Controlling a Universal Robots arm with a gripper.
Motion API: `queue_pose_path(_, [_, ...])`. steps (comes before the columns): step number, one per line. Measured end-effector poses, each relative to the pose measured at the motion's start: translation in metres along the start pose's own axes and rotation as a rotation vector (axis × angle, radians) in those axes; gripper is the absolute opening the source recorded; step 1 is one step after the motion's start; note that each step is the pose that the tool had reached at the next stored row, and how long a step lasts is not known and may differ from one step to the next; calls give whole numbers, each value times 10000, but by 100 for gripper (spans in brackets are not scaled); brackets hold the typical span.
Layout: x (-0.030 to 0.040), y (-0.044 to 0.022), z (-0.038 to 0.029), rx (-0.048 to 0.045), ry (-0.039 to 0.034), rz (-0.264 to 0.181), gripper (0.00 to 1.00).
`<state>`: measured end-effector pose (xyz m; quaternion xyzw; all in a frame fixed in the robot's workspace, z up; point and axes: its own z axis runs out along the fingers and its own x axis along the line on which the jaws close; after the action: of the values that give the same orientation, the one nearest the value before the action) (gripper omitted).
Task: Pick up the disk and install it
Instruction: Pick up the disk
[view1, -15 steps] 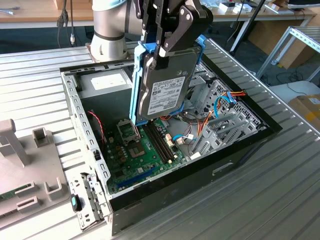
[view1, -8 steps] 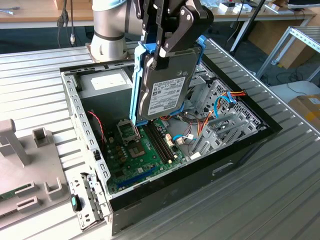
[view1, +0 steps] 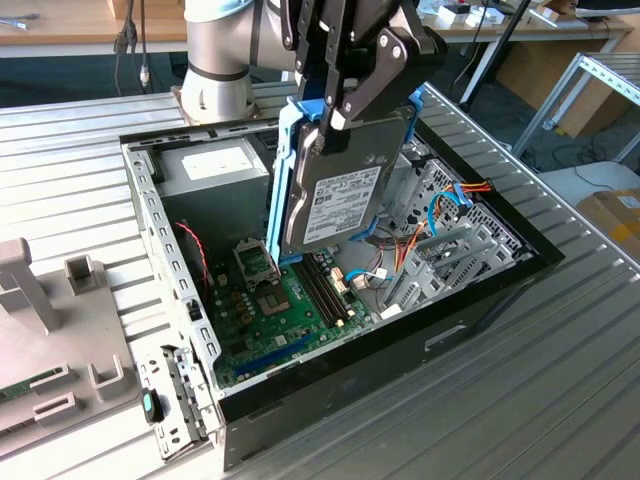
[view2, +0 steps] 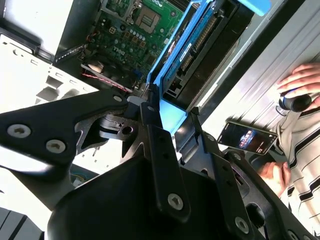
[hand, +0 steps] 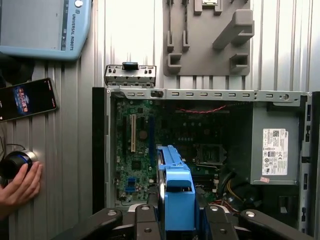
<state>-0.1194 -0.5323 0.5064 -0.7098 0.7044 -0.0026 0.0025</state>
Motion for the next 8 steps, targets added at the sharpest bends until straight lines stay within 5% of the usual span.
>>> queue_pose_path(8, [14, -8, 0, 0, -1, -2, 36])
